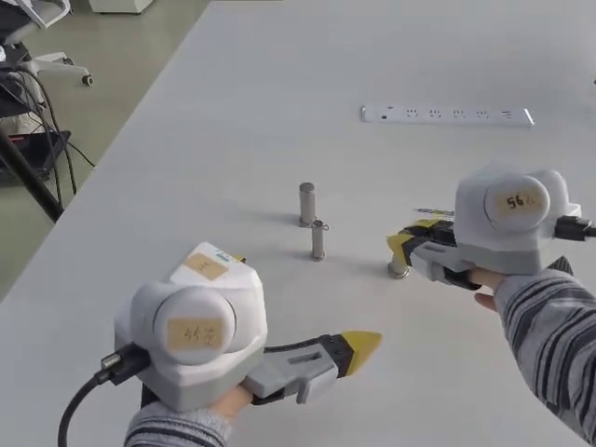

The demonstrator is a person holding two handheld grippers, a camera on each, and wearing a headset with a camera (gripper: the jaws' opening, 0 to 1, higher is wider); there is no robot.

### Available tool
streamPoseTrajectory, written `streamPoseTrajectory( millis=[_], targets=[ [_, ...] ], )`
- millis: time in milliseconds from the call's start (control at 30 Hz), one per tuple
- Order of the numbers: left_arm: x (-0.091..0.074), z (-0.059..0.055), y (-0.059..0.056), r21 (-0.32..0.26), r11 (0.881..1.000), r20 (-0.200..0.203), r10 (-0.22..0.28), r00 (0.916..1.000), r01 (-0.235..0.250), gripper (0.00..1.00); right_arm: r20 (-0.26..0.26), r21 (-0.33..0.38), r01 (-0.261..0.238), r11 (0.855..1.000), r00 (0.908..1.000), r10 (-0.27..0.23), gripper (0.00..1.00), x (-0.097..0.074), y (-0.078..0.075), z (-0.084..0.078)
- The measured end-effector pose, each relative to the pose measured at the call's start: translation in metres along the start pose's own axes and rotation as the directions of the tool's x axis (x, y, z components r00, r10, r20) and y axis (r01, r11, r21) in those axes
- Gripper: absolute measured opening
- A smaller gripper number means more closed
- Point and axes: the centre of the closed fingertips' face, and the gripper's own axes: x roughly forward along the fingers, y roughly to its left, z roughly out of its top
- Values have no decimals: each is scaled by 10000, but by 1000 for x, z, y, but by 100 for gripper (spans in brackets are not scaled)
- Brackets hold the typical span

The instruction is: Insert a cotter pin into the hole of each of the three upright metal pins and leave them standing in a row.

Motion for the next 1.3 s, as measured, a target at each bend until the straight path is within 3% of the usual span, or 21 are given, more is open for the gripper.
streamPoseTrajectory(
  millis=[333, 633, 933, 1200, 1300],
  targets=[
    [-8, 0, -6, 20, 10000, 131, 45, 9999, -45, 95, 37, -68, -15, 10000, 10000, 16, 8, -8, 7, -7],
    [-11, -1, -8, 29, 10000, 48, -6, 10000, 6, 93, 226, -251, -365, 9990, 9991, 371, 8, -8, 7, -8],
    [-11, 0, -13, 97, 9999, 65, -119, 9999, 118, 93, -100, -1252, -1648, 9783, 9863, 1649, 8, -7, 13, -8],
    [-9, -1, -14, 88, 9998, 20, -153, 9999, 153, 93, -202, -1415, -1809, 9733, 9835, 1799, 9, -9, 18, -9],
    [-9, -1, -13, 104, 9999, -12, -138, 9999, 138, 93, 186, -1014, -1906, 9764, 9809, 1934, 15, -11, 20, -7]
  ],
)
